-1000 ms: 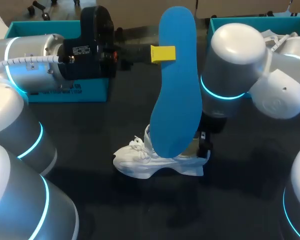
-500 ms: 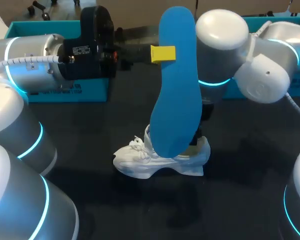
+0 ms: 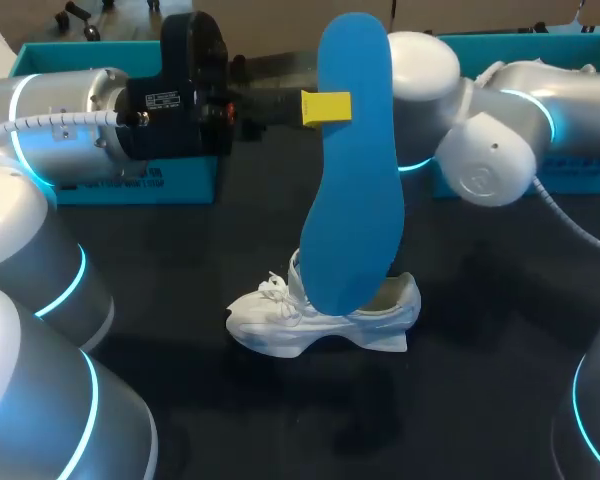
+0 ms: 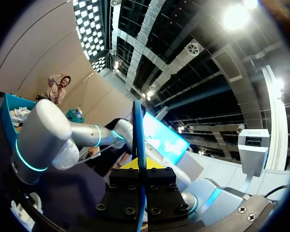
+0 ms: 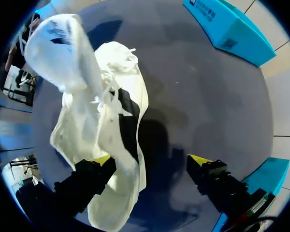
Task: Take the shoe out of the shoebox, open the shoe tongue, remove and reinsert the insole, then place the shoe into the shoebox
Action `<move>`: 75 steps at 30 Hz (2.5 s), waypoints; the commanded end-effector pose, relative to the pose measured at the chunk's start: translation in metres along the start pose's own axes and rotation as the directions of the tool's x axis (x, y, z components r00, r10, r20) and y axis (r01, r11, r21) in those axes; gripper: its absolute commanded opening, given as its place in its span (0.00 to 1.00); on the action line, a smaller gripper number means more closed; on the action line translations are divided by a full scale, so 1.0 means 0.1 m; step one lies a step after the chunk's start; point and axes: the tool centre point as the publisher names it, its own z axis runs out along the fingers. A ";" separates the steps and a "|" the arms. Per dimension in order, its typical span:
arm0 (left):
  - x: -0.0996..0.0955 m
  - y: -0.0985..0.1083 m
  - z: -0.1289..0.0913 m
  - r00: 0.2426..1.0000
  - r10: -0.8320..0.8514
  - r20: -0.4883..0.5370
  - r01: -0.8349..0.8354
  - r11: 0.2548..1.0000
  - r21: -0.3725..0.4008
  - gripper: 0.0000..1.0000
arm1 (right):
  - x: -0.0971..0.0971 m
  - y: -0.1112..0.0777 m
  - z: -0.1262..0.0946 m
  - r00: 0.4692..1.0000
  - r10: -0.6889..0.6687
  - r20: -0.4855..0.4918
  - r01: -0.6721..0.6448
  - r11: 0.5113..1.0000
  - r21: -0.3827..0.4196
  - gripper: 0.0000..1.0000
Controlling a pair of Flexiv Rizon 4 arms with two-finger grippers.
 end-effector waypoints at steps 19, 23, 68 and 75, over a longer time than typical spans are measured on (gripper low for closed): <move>0.00 0.01 0.01 1.000 0.000 0.000 0.000 1.000 0.003 0.00 | 0.21 0.12 0.06 0.996 0.067 -0.053 -0.069 0.997 -0.025 0.00; 0.00 0.01 0.01 1.000 0.000 0.000 0.000 1.000 0.003 0.00 | 0.25 0.10 0.02 0.988 0.139 -0.069 -0.142 0.989 -0.033 0.00; 0.00 0.01 0.01 1.000 0.000 0.000 0.000 1.000 0.003 0.00 | 0.55 0.02 -0.38 0.733 0.655 -0.186 -0.681 0.709 -0.186 0.00; 0.00 0.01 0.01 1.000 0.000 0.000 0.000 1.000 0.003 0.00 | 0.60 0.01 -0.42 0.552 0.805 -0.218 -0.834 0.525 -0.171 0.00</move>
